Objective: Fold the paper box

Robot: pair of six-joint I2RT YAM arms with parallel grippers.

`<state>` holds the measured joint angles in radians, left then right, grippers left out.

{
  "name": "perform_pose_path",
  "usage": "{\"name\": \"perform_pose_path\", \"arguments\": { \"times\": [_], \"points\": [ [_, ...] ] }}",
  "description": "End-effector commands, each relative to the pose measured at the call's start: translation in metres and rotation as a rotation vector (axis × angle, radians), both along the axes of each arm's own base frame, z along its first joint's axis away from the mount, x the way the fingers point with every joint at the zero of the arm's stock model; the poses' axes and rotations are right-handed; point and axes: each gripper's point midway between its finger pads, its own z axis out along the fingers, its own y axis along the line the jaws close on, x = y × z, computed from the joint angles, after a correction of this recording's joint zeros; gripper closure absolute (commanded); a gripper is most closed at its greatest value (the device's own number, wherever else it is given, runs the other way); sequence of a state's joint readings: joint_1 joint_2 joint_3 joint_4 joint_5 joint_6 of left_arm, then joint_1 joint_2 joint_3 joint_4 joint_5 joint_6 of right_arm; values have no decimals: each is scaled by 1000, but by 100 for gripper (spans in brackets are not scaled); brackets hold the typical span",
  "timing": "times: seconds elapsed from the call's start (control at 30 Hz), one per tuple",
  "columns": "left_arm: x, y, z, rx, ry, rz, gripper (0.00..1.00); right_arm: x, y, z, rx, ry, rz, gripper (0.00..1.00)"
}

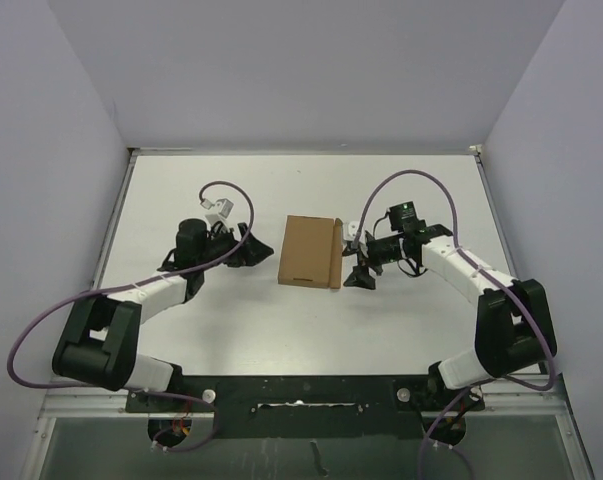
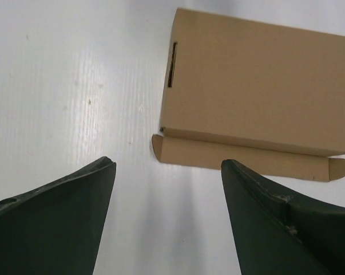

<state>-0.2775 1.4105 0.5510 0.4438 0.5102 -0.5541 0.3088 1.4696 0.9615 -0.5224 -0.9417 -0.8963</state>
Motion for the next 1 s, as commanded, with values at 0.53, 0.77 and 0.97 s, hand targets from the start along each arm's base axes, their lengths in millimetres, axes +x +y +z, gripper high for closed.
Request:
{"name": "perform_pose_path", "arguments": {
  "times": [0.53,0.77,0.97],
  "points": [
    [38,-40,-39,212,37,-96,31,-1,0,-88,-339,-138,179,54],
    [35,-46,-54,213,76,-120,33,6,3,-95,-373,-124,147,67],
    [31,-51,-66,221,107,-140,40,9,7,-95,-372,-123,129,75]
  ]
}}
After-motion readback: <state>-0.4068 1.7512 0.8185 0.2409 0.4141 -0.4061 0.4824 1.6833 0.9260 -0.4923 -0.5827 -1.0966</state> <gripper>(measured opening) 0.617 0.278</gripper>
